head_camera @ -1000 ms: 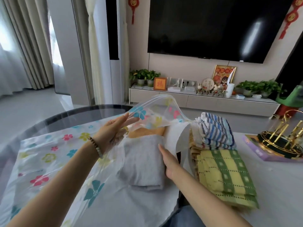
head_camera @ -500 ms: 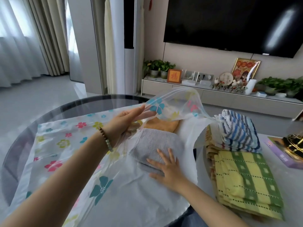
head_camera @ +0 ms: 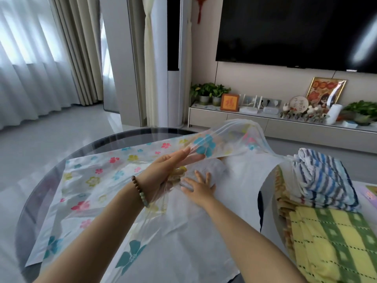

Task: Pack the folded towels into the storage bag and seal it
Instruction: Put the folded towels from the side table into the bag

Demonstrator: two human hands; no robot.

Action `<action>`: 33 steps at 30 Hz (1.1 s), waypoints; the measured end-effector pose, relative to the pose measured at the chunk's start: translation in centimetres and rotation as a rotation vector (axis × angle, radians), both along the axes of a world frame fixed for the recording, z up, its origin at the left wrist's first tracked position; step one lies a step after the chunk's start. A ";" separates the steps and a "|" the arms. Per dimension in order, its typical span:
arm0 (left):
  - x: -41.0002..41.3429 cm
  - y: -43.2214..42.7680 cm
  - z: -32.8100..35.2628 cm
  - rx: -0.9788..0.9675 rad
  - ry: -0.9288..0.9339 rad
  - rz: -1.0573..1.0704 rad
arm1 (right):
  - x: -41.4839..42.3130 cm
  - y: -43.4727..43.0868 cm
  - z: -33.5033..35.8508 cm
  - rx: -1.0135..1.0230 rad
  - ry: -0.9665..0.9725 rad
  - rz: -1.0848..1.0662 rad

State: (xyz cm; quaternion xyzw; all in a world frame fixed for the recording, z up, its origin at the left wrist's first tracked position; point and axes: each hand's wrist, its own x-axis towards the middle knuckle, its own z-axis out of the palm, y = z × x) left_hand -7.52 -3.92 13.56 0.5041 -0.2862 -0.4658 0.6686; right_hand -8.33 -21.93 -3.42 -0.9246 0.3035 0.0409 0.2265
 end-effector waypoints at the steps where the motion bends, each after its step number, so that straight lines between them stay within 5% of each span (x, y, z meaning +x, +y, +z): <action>1: 0.2 0.0 -0.2 0.023 -0.020 0.015 | -0.7 -0.1 0.6 0.024 -0.005 0.034; 6: 0.1 -0.7 -1.4 0.061 -0.041 0.061 | -7.6 0.7 4.8 0.316 -0.242 0.223; 9: -1.3 -1.7 -1.8 0.068 -0.069 0.052 | -14.9 0.1 8.6 0.655 -0.290 0.185; 12: -3.1 -3.1 -2.3 0.119 -0.139 0.039 | -22.6 -1.9 10.8 0.752 -0.353 0.136; 15: -4.2 -4.1 -3.4 0.165 -0.197 0.020 | -28.9 -4.4 10.7 0.637 -0.403 -0.056; 20: -5.2 -5.2 -5.0 0.196 -0.154 0.020 | -36.4 -9.1 7.5 0.121 -0.413 -0.650; 22: -5.3 -5.5 -5.4 0.187 -0.131 0.023 | -38.3 -10.6 6.6 0.133 -0.352 -0.807; 25: -5.4 -5.7 -5.7 0.190 -0.128 0.022 | -39.2 -11.7 5.1 0.333 -0.352 -0.893; 33: -4.7 -5.5 -6.0 0.188 -0.105 0.043 | -38.0 -11.8 4.0 0.082 -0.319 -0.936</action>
